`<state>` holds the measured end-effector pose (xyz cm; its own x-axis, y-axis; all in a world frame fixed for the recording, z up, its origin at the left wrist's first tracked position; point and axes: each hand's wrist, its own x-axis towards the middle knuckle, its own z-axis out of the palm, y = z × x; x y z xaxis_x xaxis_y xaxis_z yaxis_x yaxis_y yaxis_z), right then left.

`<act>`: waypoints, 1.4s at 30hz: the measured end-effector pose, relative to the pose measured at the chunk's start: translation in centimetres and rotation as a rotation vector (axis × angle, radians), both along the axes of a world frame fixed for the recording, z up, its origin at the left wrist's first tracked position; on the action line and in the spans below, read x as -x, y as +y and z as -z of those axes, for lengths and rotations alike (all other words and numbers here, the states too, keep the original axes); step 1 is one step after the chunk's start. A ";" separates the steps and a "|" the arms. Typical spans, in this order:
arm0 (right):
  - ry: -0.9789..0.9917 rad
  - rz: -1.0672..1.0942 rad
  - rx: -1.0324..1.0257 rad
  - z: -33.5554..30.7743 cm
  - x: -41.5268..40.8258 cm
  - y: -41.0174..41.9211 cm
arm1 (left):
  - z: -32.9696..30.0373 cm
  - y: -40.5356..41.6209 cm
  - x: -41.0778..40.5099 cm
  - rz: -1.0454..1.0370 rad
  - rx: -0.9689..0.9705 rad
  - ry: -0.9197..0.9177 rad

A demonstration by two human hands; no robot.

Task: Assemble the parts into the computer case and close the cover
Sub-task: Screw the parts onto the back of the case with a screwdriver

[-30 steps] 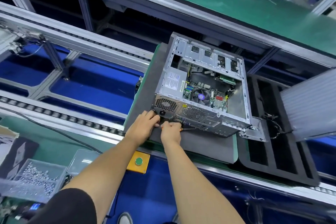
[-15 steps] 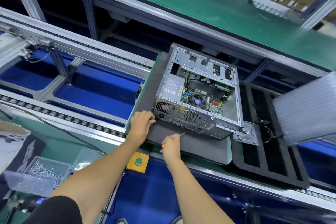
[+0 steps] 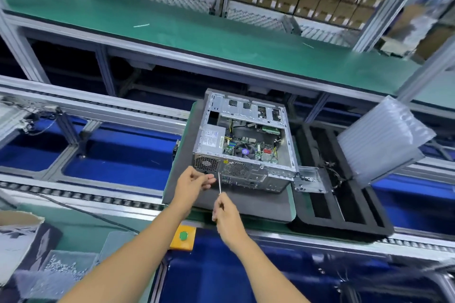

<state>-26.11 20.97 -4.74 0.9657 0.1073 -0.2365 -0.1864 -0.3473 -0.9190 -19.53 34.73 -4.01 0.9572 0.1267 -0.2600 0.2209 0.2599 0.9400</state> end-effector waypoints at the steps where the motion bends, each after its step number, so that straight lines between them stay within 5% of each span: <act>1: -0.007 -0.011 -0.001 -0.4 0.0 0.0 | -0.5 -0.1 -0.2 -0.017 0.016 0.021; 21: -0.128 -0.198 -0.046 -3.0 -1.4 -1.5 | -3.8 -0.1 -1.7 0.057 0.353 0.093; 42: 0.106 -0.243 -0.394 -4.3 -3.1 -6.2 | -7.3 0.7 -4.9 0.469 0.113 0.319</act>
